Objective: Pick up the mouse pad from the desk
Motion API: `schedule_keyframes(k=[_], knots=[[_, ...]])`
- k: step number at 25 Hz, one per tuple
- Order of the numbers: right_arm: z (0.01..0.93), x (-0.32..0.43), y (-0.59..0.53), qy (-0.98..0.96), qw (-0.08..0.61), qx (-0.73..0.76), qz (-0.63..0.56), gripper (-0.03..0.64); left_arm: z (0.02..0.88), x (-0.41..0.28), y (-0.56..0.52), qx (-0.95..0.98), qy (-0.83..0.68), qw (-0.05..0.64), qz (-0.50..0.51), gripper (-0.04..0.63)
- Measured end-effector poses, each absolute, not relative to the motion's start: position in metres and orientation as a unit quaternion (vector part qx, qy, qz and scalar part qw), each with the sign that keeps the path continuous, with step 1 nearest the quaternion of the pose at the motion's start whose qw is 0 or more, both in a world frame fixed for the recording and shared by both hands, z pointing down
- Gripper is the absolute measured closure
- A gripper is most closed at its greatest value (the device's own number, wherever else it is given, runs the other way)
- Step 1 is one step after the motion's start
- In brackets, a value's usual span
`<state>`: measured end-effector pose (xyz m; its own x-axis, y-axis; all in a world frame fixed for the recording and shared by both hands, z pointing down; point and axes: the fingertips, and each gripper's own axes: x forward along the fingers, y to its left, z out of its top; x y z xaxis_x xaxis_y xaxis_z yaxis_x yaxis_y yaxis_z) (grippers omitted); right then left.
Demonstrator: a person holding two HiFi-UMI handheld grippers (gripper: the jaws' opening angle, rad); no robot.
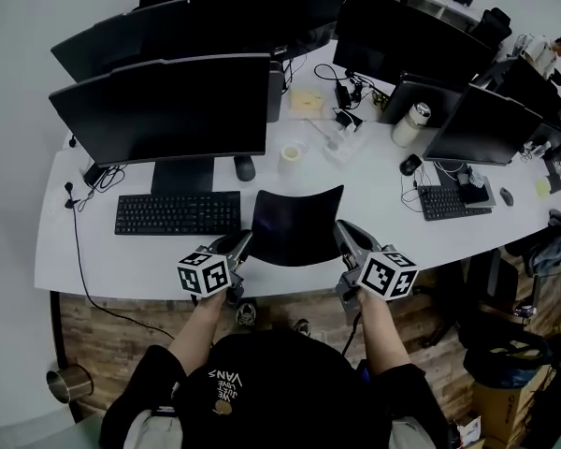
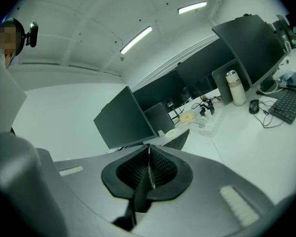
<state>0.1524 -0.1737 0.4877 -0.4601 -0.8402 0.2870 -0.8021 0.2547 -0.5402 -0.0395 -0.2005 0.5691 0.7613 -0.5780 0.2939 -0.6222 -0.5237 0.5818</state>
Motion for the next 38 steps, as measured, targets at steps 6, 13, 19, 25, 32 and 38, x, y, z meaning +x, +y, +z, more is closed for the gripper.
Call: schedule_keyframes(k=[6, 13, 19, 25, 32, 38], knots=[[0.496, 0.152, -0.174, 0.785, 0.036, -0.526, -0.325, 0.606, 0.546, -0.048, -0.202, 0.884, -0.362, 0.292, 0.04, 0.583], [0.503, 0.152, -0.174, 0.778, 0.042, -0.533, -0.33, 0.607, 0.523, -0.053, -0.203, 0.895, -0.369, 0.245, 0.044, 0.583], [0.504, 0.153, -0.172, 0.772, 0.057, -0.54, -0.331, 0.607, 0.503, -0.057, -0.201, 0.903, -0.378, 0.197, 0.046, 0.583], [0.501, 0.148, -0.17, 0.766, 0.074, -0.547, -0.328, 0.607, 0.493, -0.058, -0.196, 0.912, -0.374, 0.161, 0.054, 0.583], [0.499, 0.143, -0.165, 0.759, 0.081, -0.561, -0.321, 0.607, 0.487, -0.066, -0.195, 0.916, -0.368, 0.148, 0.054, 0.583], [0.499, 0.138, -0.162, 0.754, 0.088, -0.568, -0.317, 0.607, 0.484, -0.068, -0.199, 0.922, -0.356, 0.141, 0.054, 0.583]])
